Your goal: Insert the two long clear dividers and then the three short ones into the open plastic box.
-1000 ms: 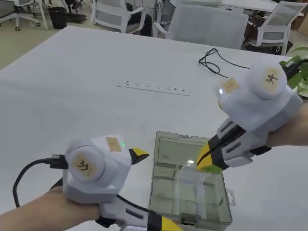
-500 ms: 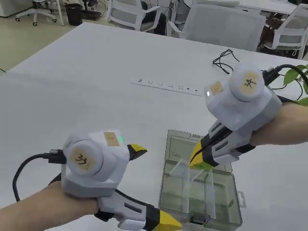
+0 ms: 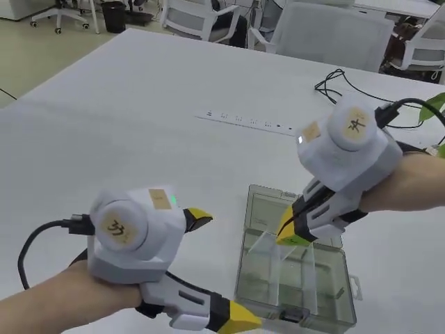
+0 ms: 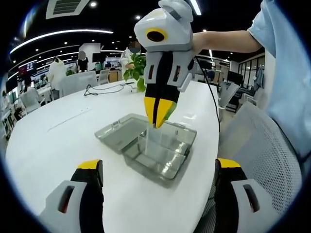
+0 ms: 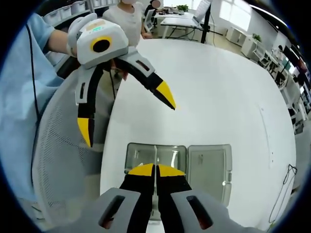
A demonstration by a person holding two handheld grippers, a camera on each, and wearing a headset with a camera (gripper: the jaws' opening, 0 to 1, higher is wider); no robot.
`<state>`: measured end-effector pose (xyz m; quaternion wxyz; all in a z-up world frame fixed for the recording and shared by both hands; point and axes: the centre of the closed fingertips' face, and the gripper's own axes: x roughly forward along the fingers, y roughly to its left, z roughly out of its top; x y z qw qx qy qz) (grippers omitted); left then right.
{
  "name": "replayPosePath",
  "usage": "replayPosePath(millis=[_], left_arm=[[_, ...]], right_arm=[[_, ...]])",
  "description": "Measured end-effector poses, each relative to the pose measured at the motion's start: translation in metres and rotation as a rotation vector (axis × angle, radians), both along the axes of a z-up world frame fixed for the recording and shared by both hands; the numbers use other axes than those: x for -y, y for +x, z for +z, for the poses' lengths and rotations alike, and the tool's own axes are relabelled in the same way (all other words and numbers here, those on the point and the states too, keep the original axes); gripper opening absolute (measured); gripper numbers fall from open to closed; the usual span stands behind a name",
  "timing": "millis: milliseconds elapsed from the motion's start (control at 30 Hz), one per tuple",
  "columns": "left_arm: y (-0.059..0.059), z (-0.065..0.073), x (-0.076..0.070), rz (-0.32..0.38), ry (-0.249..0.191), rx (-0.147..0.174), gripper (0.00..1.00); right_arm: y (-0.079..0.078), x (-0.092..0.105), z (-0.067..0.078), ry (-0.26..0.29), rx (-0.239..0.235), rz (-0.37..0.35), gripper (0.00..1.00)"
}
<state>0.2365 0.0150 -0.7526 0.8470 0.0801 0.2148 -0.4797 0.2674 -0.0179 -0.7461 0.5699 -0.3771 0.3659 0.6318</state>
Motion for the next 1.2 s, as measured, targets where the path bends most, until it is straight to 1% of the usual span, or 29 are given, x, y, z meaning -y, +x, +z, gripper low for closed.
replayPosePath(millis=[67, 100, 167, 200, 267, 367, 433, 467, 533, 567, 600, 667, 700, 733, 867, 900, 967, 1000, 1033, 1200], left_arm=[[0.000, 0.000, -0.001, 0.003, -0.002, 0.000, 0.97], [0.000, 0.000, -0.001, 0.003, -0.002, -0.001, 0.97], [0.000, 0.000, -0.001, 0.004, -0.001, -0.001, 0.97], [0.000, 0.000, -0.002, 0.005, 0.000, -0.002, 0.97], [0.000, -0.001, -0.002, 0.006, -0.001, -0.006, 0.97], [0.000, -0.003, -0.003, 0.008, 0.003, -0.011, 0.96], [0.000, -0.003, -0.003, 0.010, 0.004, -0.009, 0.97], [-0.001, -0.003, -0.003, 0.009, 0.002, -0.014, 0.96], [-0.001, -0.003, -0.003, 0.008, 0.005, -0.010, 0.96], [-0.001, -0.003, -0.002, 0.007, 0.003, -0.012, 0.96], [-0.001, -0.003, -0.002, 0.006, 0.000, -0.014, 0.96], [0.000, -0.002, -0.002, 0.007, 0.000, -0.012, 0.96], [-0.001, -0.003, -0.002, 0.005, 0.002, -0.013, 0.96], [-0.001, -0.003, -0.002, 0.004, 0.002, -0.014, 0.96], [-0.001, -0.002, -0.001, 0.003, 0.000, -0.015, 0.96], [-0.001, -0.003, -0.001, 0.003, 0.000, -0.015, 0.96], [-0.001, -0.002, 0.000, 0.002, -0.004, -0.019, 0.95], [-0.001, -0.002, 0.000, 0.002, -0.003, -0.017, 0.96], [-0.001, -0.003, 0.000, 0.001, -0.001, -0.018, 0.96], [-0.002, -0.003, 0.001, -0.003, -0.003, -0.021, 0.95]], right_arm=[[-0.001, 0.001, -0.002, -0.010, -0.007, -0.004, 0.02], [0.000, 0.001, -0.003, -0.007, -0.001, -0.001, 0.02], [0.000, 0.000, -0.004, -0.007, -0.011, -0.008, 0.02], [0.001, 0.000, -0.005, -0.007, -0.005, -0.008, 0.02], [0.001, -0.001, -0.006, -0.006, -0.013, -0.015, 0.02], [0.000, -0.002, -0.008, -0.009, -0.010, -0.015, 0.02], [0.001, -0.005, -0.008, -0.002, -0.017, -0.025, 0.02], [0.002, -0.006, -0.009, 0.003, -0.010, -0.023, 0.02], [0.001, -0.008, -0.010, -0.001, -0.018, -0.026, 0.02], [0.002, -0.008, -0.011, -0.002, -0.010, -0.027, 0.02], [0.001, -0.008, -0.011, -0.004, -0.019, -0.028, 0.02], [0.001, -0.009, -0.013, -0.007, -0.009, -0.020, 0.02], [-0.001, -0.009, -0.014, -0.013, -0.021, -0.026, 0.02], [0.000, -0.009, -0.014, -0.010, -0.013, -0.020, 0.02], [0.000, -0.010, -0.016, -0.003, -0.021, -0.033, 0.02], [0.001, -0.010, -0.017, -0.004, -0.015, -0.030, 0.02], [0.000, -0.010, -0.018, -0.006, -0.022, -0.033, 0.02], [0.001, -0.011, -0.019, -0.005, -0.011, -0.026, 0.02], [0.000, -0.011, -0.019, -0.004, -0.019, -0.027, 0.02], [-0.001, -0.013, -0.024, -0.002, -0.015, -0.027, 0.02]])
